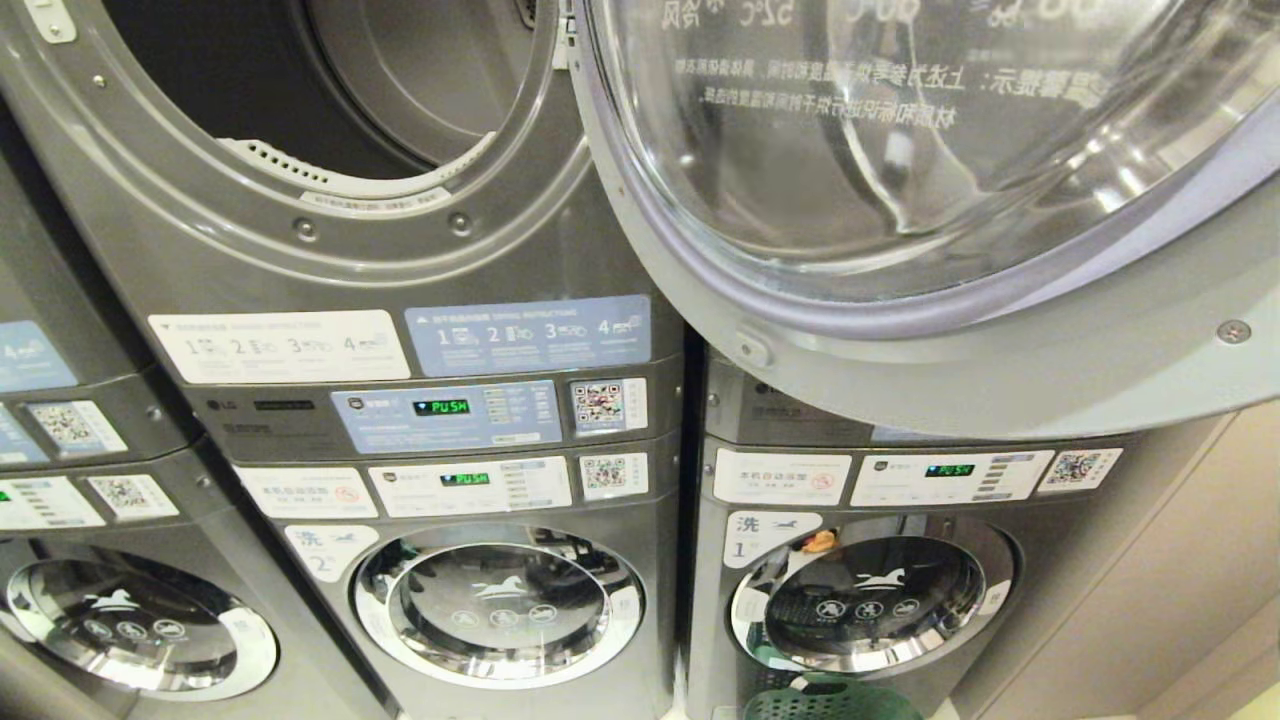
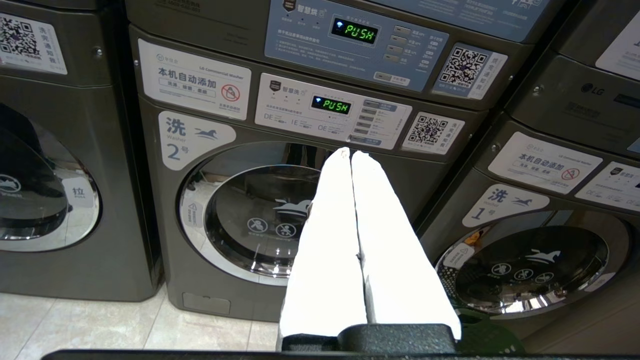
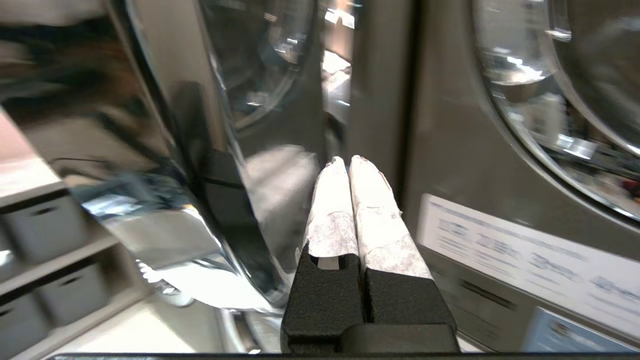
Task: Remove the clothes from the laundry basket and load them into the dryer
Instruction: Close the dryer
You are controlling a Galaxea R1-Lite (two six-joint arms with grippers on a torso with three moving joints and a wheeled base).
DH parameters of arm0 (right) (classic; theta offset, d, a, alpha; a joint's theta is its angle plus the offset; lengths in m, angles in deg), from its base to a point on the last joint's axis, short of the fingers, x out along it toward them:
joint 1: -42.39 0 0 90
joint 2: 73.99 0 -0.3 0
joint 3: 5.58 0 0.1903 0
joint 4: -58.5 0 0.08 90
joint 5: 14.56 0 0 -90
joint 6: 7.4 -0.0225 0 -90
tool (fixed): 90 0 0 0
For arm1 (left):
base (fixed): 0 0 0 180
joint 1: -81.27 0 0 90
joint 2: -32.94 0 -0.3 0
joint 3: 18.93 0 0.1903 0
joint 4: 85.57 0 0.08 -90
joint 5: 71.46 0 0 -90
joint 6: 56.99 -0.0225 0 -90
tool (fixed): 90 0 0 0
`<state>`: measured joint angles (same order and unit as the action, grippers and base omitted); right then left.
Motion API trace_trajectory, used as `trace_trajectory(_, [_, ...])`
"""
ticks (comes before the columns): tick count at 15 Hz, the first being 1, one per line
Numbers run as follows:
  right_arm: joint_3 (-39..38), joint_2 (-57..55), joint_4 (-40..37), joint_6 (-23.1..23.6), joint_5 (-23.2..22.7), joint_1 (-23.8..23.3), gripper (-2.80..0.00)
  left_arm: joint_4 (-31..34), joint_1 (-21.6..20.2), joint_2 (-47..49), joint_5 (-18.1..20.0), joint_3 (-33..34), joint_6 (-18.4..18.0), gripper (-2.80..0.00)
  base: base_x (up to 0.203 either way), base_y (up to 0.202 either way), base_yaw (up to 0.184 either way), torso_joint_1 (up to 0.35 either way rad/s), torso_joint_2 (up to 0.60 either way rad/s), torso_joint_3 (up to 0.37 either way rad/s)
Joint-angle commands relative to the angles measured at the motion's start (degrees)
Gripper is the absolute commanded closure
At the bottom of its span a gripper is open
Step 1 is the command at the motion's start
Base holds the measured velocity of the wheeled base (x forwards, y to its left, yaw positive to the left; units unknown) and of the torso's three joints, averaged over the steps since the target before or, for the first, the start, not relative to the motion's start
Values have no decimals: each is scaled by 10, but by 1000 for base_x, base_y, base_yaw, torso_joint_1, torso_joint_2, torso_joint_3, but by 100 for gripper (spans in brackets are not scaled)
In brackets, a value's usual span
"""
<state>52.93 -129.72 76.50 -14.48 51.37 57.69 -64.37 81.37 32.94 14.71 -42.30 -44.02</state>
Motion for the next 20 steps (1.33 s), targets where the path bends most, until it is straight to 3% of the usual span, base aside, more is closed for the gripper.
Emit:
trace_trajectory(1, [15,6,-8,0,-1,29,0,0,0,1,0,17,1,0,0,0,0,0,0,0])
trace_trajectory(6, [62,-8,-61,1,-1,112,0,0,0,1,0,17,1,0,0,0,0,0,0,0])
trace_trajectory(20, [129,-91,-66,44,8,229,0,0,0,0,0,17,0,0,0,0,0,0,0,0])
